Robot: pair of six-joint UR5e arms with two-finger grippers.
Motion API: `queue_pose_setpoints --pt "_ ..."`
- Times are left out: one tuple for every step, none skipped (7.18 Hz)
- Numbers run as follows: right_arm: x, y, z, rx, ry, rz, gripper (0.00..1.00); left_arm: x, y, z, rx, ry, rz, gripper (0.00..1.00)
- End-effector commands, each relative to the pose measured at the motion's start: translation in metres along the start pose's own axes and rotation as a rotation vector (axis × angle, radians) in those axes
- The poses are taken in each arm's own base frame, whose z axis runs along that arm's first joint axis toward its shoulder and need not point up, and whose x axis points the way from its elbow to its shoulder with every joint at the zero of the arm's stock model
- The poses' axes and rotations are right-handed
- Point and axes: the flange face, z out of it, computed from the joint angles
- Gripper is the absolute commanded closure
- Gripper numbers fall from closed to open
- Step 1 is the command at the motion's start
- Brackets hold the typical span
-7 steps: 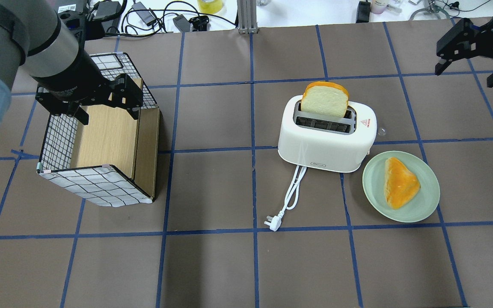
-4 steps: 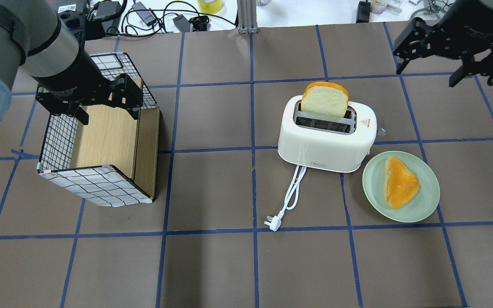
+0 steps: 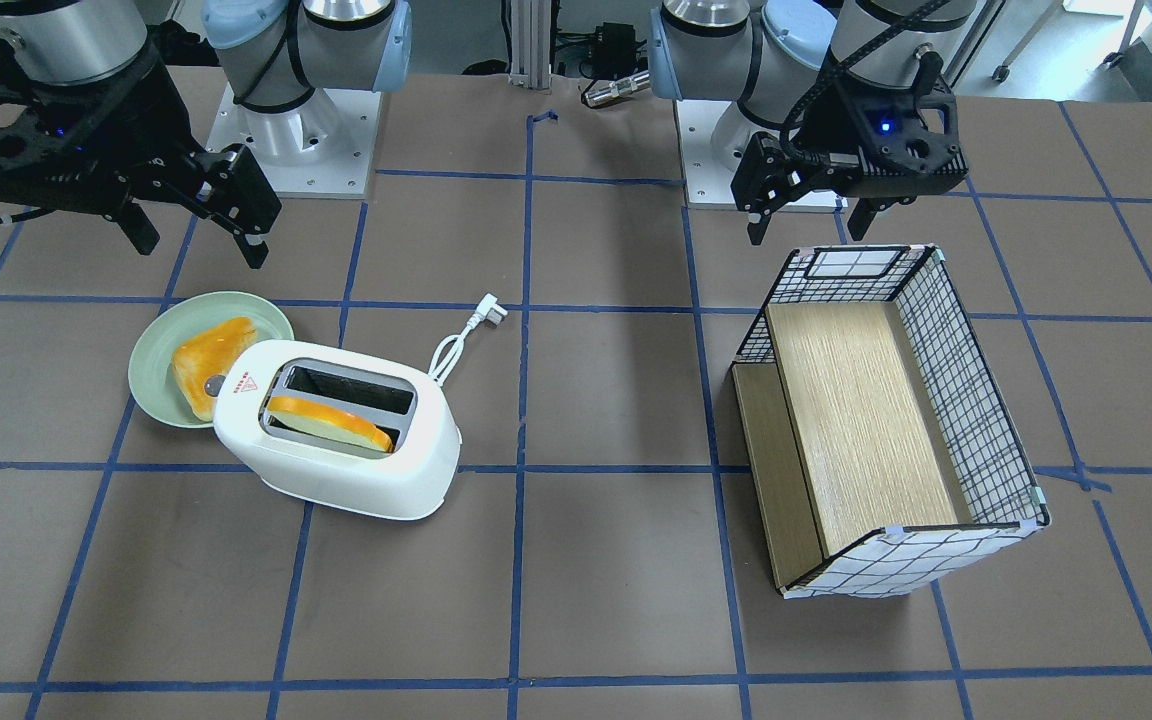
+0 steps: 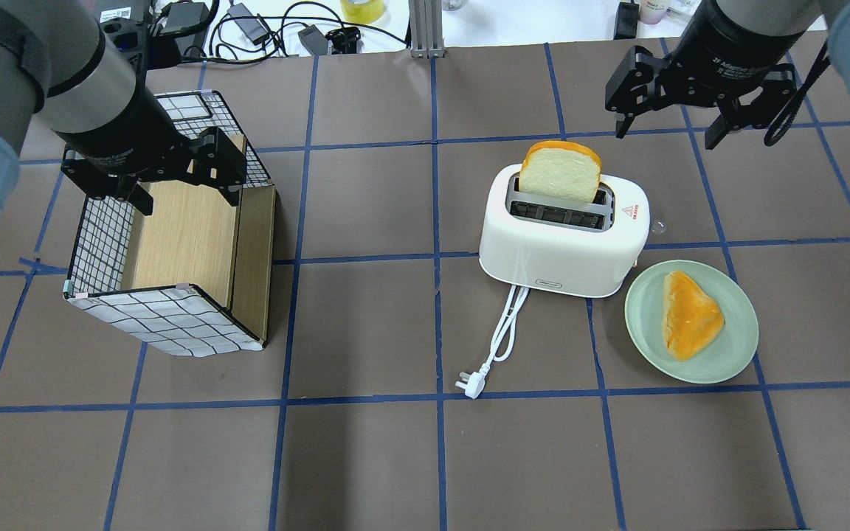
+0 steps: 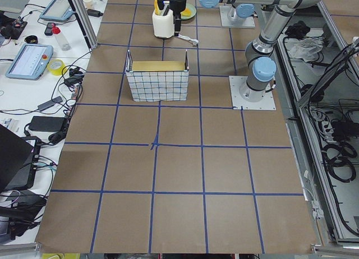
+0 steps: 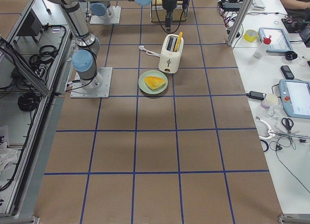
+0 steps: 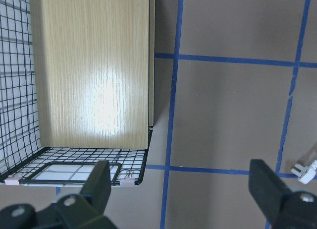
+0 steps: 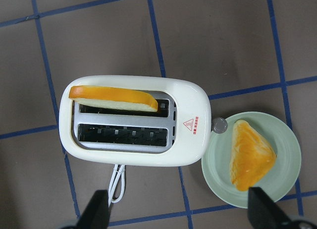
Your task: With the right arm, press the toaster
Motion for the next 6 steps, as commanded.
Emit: queue_pose_setpoints --pt "0.0015 -0.0033 0.0027 -0.004 -0.008 -0.044 0.0 0.0001 0.0 0.0 0.0 0.001 0.0 0.0" --pt "0.0043 -0.0044 0.0035 -0.004 0.006 -0.078 0.0 -0.0001 0.0 0.0 0.0 -0.001 0.0 0.0" --pt "0.0045 -0.0038 0.0027 -0.003 0.015 -0.122 0.0 -0.0001 0.0 0.0 0.0 -0.001 0.0 0.0" --pt "0.0018 -0.001 0.0007 -0.002 0.016 -0.129 0.0 0.0001 0.0 0.0 0.0 0.001 0.0 0.0" --pt "0.0019 -0.0002 0.0002 -0.003 0.016 -0.129 0.0 -0.0001 0.0 0.0 0.0 -0.001 0.0 0.0" --pt "0.0017 -0.0004 0.0 -0.002 0.014 -0.129 0.0 -0.0001 0.0 0.0 0.0 -0.001 0.0 0.0"
